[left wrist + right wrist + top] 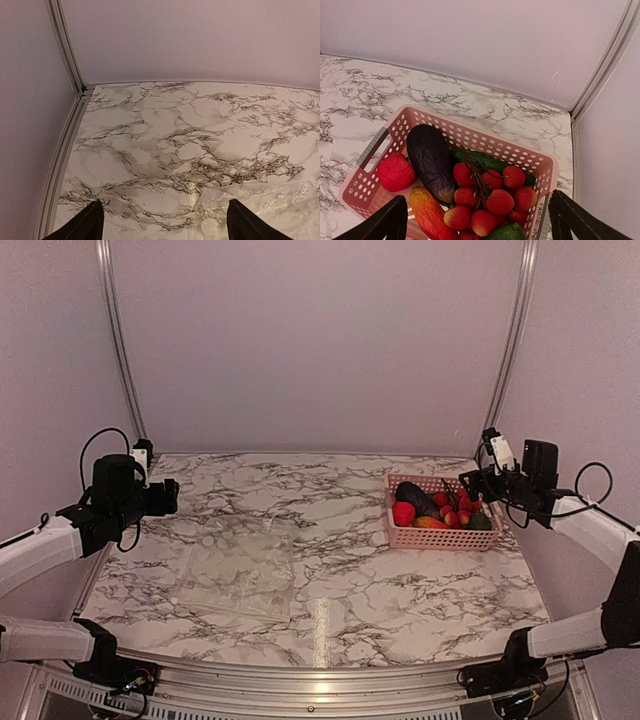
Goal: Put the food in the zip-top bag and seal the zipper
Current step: Move the bin to the center of the board.
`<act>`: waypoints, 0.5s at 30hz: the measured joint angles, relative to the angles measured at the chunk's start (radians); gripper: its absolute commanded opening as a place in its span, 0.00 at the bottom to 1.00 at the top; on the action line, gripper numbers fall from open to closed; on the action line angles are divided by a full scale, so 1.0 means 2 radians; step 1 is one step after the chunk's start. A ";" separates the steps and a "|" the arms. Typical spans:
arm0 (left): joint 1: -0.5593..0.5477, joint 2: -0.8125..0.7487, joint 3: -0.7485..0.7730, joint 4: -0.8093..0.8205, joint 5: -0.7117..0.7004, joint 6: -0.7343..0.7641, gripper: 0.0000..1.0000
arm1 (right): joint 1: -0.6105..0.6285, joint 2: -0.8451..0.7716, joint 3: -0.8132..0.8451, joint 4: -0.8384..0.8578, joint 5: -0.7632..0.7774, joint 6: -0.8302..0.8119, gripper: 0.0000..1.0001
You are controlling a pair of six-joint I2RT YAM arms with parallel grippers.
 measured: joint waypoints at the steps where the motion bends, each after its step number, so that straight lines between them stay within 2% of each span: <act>1: 0.000 0.000 -0.003 0.002 0.003 -0.001 0.89 | -0.002 0.000 -0.001 0.000 -0.004 0.000 0.97; 9: -0.008 0.000 -0.014 0.017 0.031 0.000 0.90 | -0.012 -0.001 -0.009 -0.018 -0.041 -0.042 0.98; 12: -0.019 0.000 -0.014 0.020 0.046 0.003 0.90 | -0.013 -0.002 -0.009 -0.046 -0.069 -0.089 0.92; 15: -0.030 0.002 -0.014 0.023 0.062 0.007 0.89 | -0.013 -0.002 -0.007 -0.080 -0.086 -0.137 0.81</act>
